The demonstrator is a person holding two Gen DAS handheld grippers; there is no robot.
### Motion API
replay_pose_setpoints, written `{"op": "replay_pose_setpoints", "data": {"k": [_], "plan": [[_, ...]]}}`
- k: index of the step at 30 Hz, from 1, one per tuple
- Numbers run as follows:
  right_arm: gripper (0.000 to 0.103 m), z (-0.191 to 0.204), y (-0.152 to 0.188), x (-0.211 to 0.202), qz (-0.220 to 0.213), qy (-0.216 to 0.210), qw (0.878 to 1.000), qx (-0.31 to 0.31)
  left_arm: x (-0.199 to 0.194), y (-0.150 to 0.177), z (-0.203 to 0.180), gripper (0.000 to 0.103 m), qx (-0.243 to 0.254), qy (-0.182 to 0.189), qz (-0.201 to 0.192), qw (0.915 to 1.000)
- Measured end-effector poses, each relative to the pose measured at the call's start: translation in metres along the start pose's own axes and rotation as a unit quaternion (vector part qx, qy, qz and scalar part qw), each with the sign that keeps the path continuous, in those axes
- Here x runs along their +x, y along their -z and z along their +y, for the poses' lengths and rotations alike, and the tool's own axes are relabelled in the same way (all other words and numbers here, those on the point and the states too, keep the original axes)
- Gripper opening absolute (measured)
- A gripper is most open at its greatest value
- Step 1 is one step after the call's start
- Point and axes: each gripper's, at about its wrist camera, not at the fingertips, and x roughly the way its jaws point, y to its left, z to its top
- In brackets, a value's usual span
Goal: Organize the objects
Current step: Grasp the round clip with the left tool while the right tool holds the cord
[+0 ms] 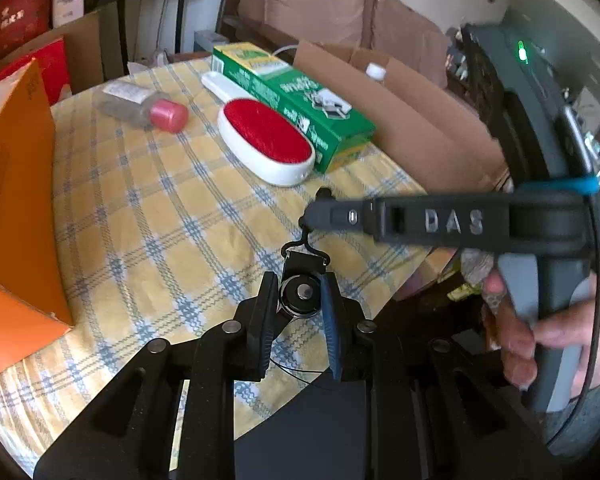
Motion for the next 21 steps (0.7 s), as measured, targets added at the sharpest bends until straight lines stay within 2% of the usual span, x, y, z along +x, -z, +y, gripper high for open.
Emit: {"op": "replay_pose_setpoints", "data": {"k": [9, 14, 18, 19, 21], "plan": [[0.037, 0.011, 0.005, 0.003, 0.024, -0.085, 0.996, 0.033, -0.012, -0.001, 0.005, 0.020, -0.012, 0.000, -0.016, 0.9998], [0.037, -0.001, 0.006, 0.009, 0.042, -0.174, 0.979, 0.099, -0.023, 0.000, 0.003, 0.020, -0.013, 0.009, -0.026, 0.9995], [0.036, -0.001, 0.006, 0.017, 0.055, -0.210, 0.968, 0.124, -0.030, 0.000, 0.000, 0.020, -0.013, 0.016, -0.032, 0.9993], [0.036, 0.000, 0.006, 0.017, 0.053, -0.214, 0.967, 0.127, -0.031, 0.000, 0.000, 0.020, -0.011, 0.013, -0.032, 0.9994], [0.022, 0.003, 0.003, 0.014, 0.043, -0.207, 0.970, 0.124, -0.033, 0.000, 0.000, 0.020, -0.012, 0.011, -0.030, 0.9994]]}}
